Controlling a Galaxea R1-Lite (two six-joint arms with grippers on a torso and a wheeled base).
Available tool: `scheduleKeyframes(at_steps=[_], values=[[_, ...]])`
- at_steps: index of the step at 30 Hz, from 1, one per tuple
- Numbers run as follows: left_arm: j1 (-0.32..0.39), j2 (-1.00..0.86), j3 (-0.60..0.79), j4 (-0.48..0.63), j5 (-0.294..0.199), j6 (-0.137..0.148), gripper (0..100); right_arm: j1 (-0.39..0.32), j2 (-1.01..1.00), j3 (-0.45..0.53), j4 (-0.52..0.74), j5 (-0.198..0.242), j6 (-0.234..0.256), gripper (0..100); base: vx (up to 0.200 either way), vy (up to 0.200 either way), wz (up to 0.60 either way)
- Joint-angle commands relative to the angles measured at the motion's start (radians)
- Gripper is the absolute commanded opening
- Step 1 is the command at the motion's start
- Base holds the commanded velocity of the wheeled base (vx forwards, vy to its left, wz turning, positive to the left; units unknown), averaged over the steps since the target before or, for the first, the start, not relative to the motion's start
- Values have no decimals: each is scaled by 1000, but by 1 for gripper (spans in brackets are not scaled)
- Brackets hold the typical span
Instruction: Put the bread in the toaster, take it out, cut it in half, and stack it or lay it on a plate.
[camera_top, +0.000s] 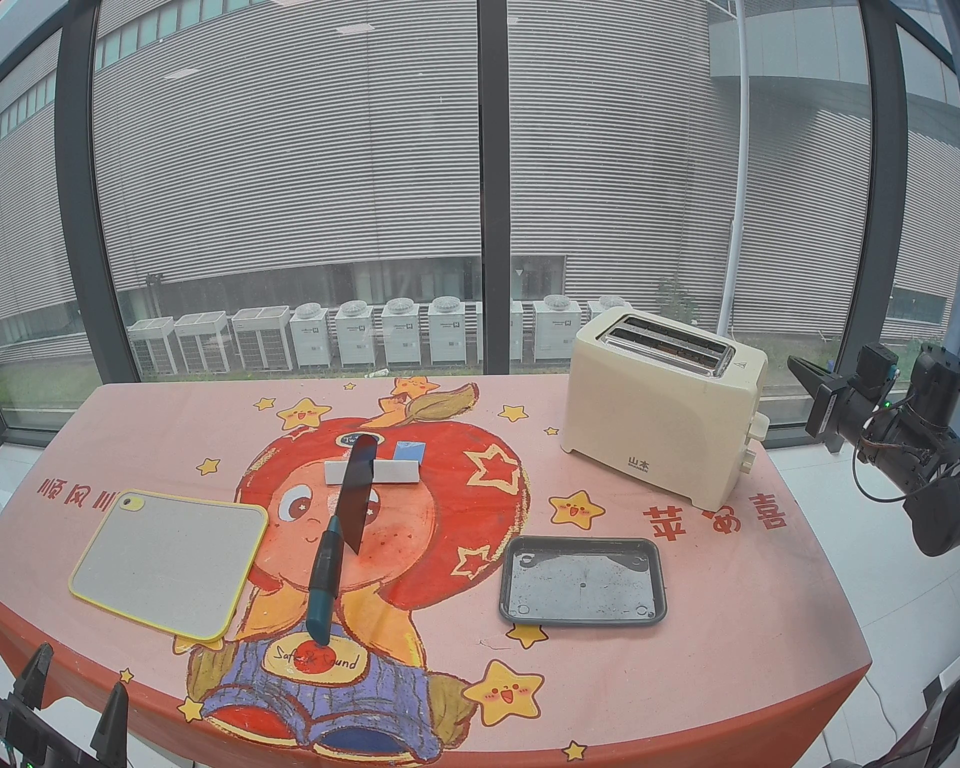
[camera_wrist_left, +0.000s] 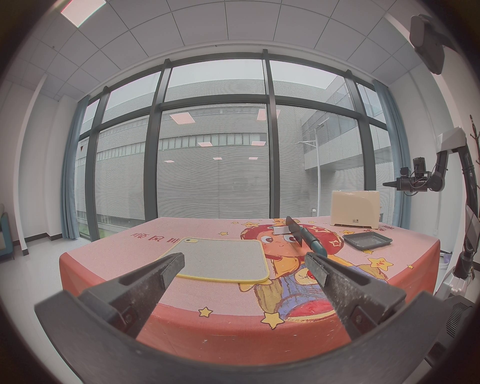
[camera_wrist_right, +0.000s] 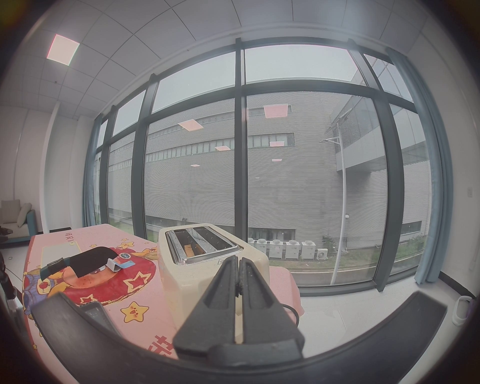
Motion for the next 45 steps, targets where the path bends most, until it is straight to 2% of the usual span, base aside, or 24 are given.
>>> scheduleKeyframes(at_steps=[1, 25, 45], values=[[0, 0, 18, 0, 0, 0, 100, 0, -12, 2, -1, 1, 0, 0, 0, 0, 0], [0, 0, 18, 0, 0, 0, 100, 0, -17, 17, -1, 1, -2, 0, 0, 0, 0], [0, 0, 18, 0, 0, 0, 100, 15, -17, 111, -1, 2, -8, 0, 0, 0, 0]])
